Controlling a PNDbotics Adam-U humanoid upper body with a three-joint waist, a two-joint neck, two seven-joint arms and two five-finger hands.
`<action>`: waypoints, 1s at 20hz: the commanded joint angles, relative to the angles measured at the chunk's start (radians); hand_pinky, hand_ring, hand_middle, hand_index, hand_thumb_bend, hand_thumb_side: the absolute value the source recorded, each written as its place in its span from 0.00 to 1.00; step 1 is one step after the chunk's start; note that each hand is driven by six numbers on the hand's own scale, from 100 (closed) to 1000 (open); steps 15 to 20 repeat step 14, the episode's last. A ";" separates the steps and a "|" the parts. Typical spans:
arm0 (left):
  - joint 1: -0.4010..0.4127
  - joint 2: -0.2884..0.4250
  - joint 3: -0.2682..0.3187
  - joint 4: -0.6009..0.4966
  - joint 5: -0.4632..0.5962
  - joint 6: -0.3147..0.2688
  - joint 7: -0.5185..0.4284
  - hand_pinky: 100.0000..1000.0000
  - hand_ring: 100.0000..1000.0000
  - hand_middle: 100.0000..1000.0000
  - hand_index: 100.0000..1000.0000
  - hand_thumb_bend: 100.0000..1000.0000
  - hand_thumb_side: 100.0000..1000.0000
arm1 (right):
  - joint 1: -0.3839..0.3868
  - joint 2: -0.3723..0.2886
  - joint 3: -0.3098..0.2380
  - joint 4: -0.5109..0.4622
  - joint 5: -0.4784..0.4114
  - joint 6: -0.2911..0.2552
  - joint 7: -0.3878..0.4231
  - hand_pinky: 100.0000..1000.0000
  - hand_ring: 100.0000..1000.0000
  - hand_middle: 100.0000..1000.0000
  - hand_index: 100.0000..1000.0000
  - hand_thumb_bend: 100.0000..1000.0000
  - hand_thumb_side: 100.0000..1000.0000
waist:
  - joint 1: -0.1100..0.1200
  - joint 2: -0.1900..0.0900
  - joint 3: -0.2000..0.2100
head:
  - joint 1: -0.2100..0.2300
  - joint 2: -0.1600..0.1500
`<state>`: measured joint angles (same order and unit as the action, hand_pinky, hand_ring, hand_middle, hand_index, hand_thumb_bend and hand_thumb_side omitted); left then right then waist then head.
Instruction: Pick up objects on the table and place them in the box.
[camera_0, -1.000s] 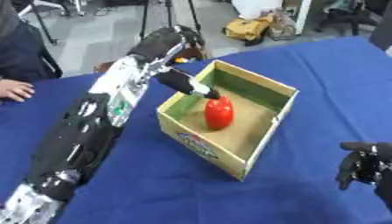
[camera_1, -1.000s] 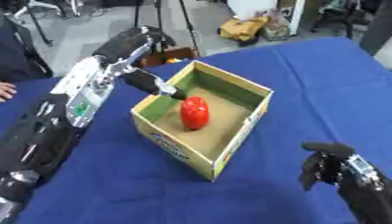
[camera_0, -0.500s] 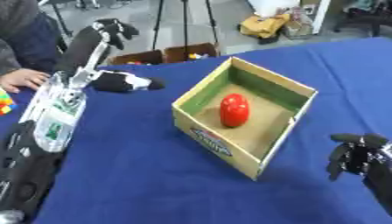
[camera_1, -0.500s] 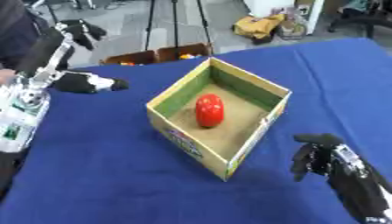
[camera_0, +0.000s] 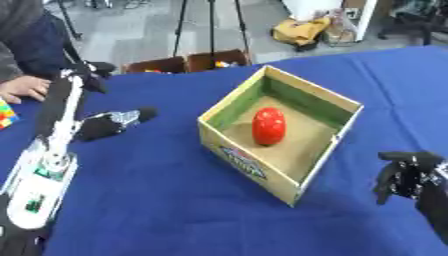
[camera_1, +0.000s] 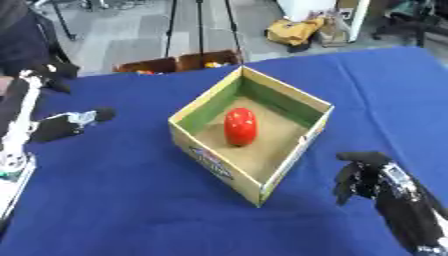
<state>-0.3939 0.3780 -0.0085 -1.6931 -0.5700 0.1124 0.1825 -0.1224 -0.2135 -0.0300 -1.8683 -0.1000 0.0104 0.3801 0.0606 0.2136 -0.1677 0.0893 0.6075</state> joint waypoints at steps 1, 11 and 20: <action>0.046 0.014 0.001 -0.077 0.053 0.010 0.035 0.59 0.48 0.55 0.72 1.00 0.67 | -0.002 -0.009 0.001 -0.013 -0.001 -0.003 0.003 0.37 0.46 0.46 0.78 0.00 1.00 | -0.004 -0.020 -0.004 | 0.006 0.008; 0.154 0.041 0.010 -0.162 0.212 0.007 0.061 0.59 0.48 0.55 0.72 1.00 0.67 | 0.004 -0.009 0.005 -0.010 -0.002 -0.004 0.008 0.37 0.46 0.46 0.78 0.00 1.00 | -0.008 -0.029 -0.011 | 0.014 0.018; 0.153 0.048 0.014 -0.161 0.260 0.000 0.060 0.59 0.48 0.55 0.72 1.00 0.67 | 0.004 -0.009 0.005 -0.010 -0.002 -0.004 0.008 0.37 0.46 0.46 0.78 0.00 1.00 | -0.007 -0.028 -0.012 | 0.015 0.021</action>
